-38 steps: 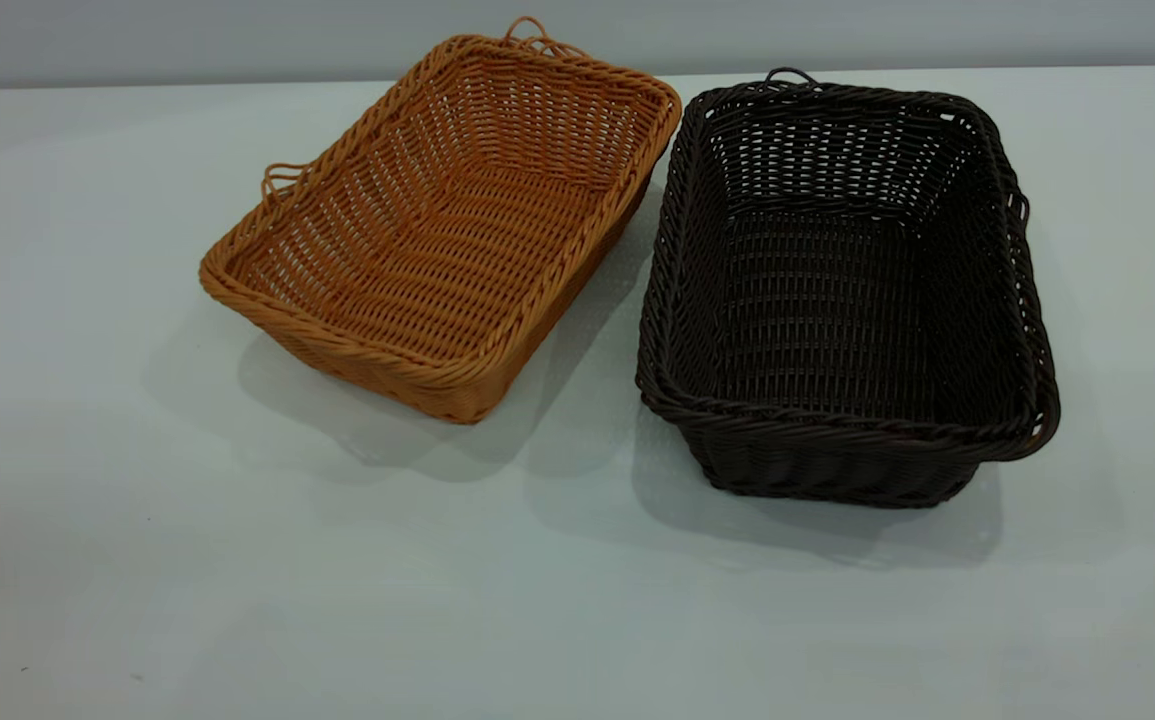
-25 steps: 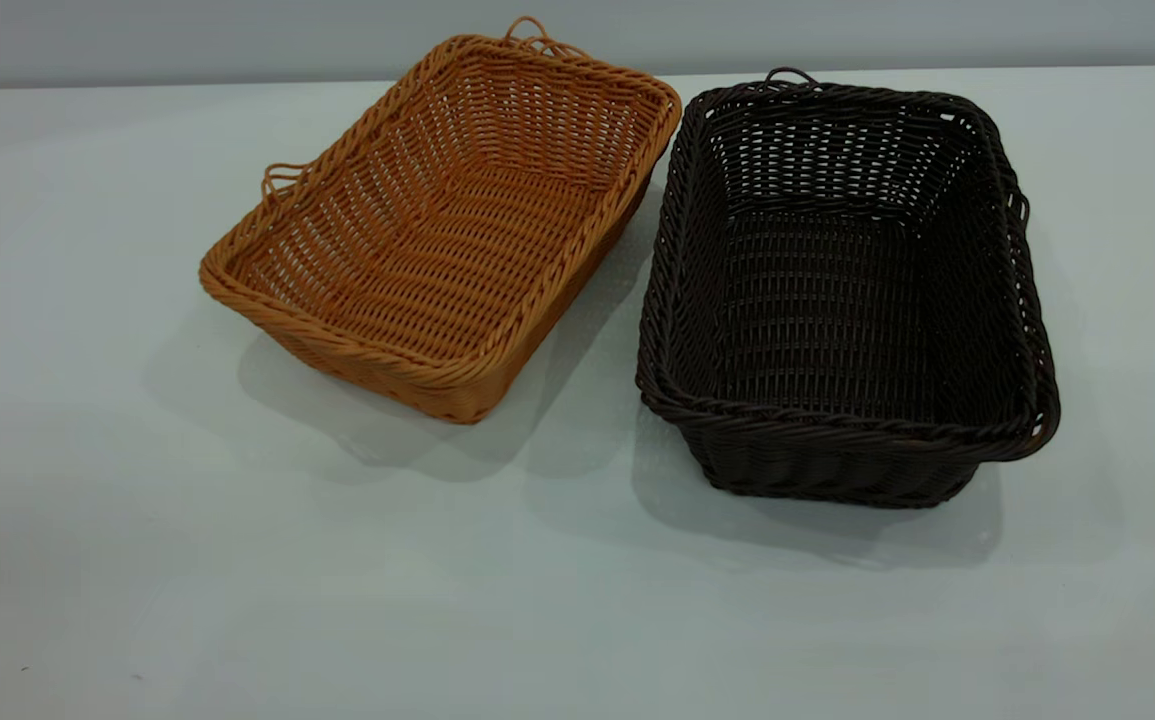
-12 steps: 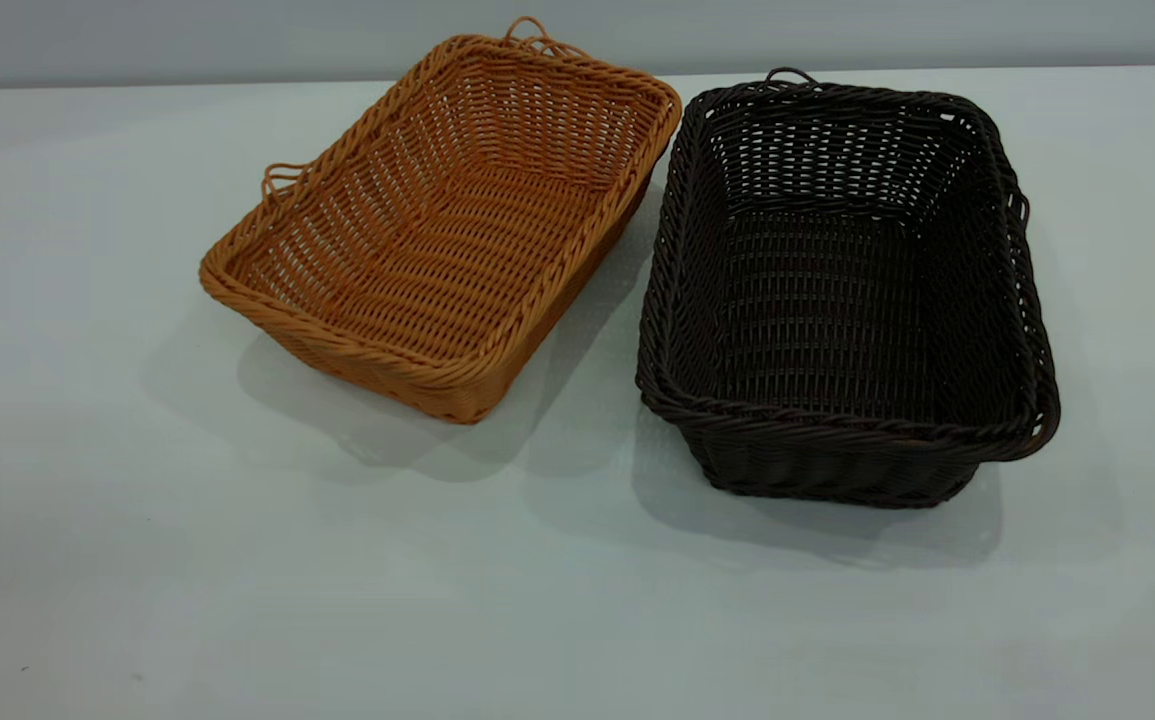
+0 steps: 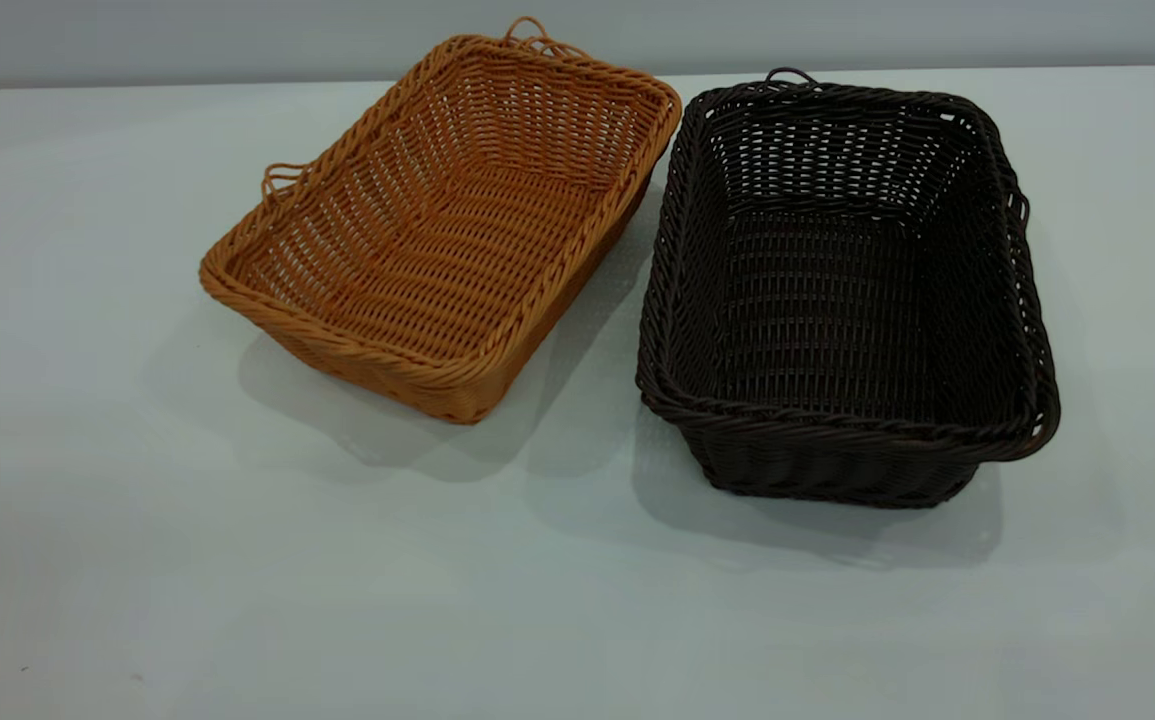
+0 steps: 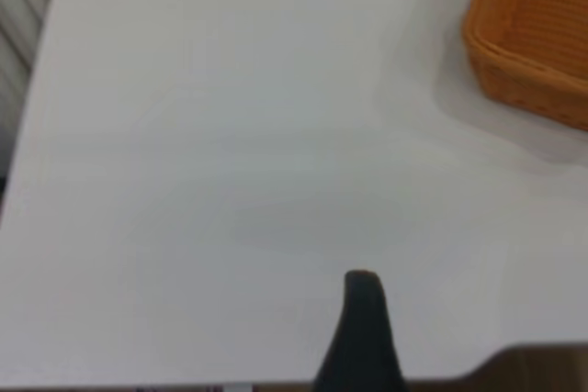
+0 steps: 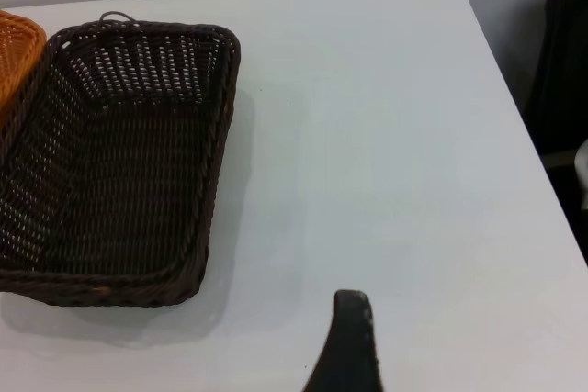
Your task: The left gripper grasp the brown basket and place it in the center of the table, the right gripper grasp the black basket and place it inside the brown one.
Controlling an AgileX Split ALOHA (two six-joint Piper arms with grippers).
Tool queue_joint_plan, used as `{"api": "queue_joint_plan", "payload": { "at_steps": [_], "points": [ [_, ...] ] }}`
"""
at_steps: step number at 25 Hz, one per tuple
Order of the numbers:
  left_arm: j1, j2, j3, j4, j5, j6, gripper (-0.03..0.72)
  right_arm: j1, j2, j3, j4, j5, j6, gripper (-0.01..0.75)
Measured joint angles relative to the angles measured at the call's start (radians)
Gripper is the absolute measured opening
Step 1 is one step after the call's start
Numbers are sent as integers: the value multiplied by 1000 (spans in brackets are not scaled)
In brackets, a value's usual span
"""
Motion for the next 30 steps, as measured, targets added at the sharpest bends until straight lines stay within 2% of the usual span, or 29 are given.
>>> {"api": "queue_joint_plan", "payload": {
  "at_steps": [3,10,16,20,24,30],
  "points": [
    [0,125,-2,-6,-141,-24,552,0,0,0,0,0,0,561],
    [0,593,-15,-57,-569,-1,552,0,0,0,0,0,0,561],
    [-52,1034,-176,-134,-784,94,552,0,0,0,0,0,0,561],
    [-94,1341,-349,-134,-852,143,552,0,0,0,0,-1,4,561],
    [-103,1630,-534,-136,-858,162,552,0,37,-20,-9,-20,14,561],
    [-140,1984,-808,-136,-846,179,552,0,259,-132,-20,-59,80,561]
  ]
}}
